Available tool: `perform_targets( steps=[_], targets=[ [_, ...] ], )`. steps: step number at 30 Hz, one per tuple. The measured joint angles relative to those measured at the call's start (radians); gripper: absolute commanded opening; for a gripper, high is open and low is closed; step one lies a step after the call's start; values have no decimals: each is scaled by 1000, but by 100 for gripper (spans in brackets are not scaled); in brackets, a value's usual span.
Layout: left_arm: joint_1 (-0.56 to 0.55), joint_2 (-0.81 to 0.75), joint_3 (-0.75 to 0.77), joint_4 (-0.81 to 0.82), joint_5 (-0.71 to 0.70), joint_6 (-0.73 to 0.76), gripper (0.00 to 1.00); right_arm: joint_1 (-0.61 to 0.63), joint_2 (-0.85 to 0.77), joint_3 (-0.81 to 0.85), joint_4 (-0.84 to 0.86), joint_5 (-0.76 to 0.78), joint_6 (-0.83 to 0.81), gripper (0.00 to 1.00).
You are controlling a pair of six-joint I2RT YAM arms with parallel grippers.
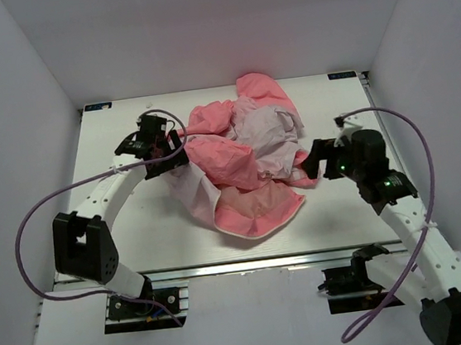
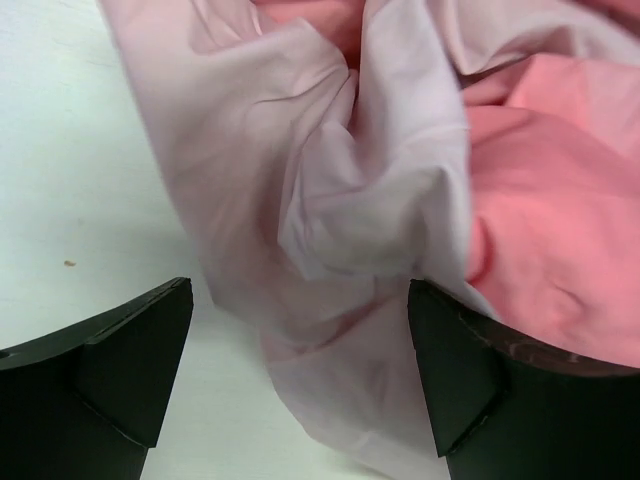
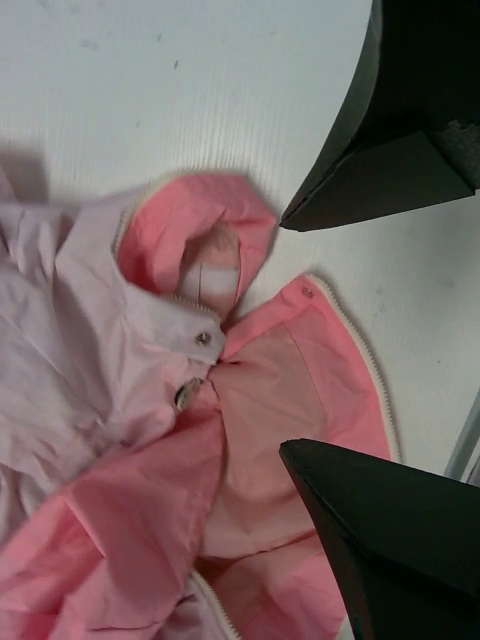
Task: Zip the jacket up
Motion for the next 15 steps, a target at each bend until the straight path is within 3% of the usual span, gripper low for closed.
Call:
perform_targets(
  steps=[7, 11, 15],
  targets=[
    [0, -167, 5, -69, -27, -30, 98, 374, 188, 2, 113, 149, -105, 89],
    [0, -265, -42, -86, -3, -32, 98, 430, 354, 16, 198, 184, -144, 89],
    [-1, -332, -187, -49, 122, -28, 98, 431, 476, 22, 309, 155, -155, 89]
  ],
)
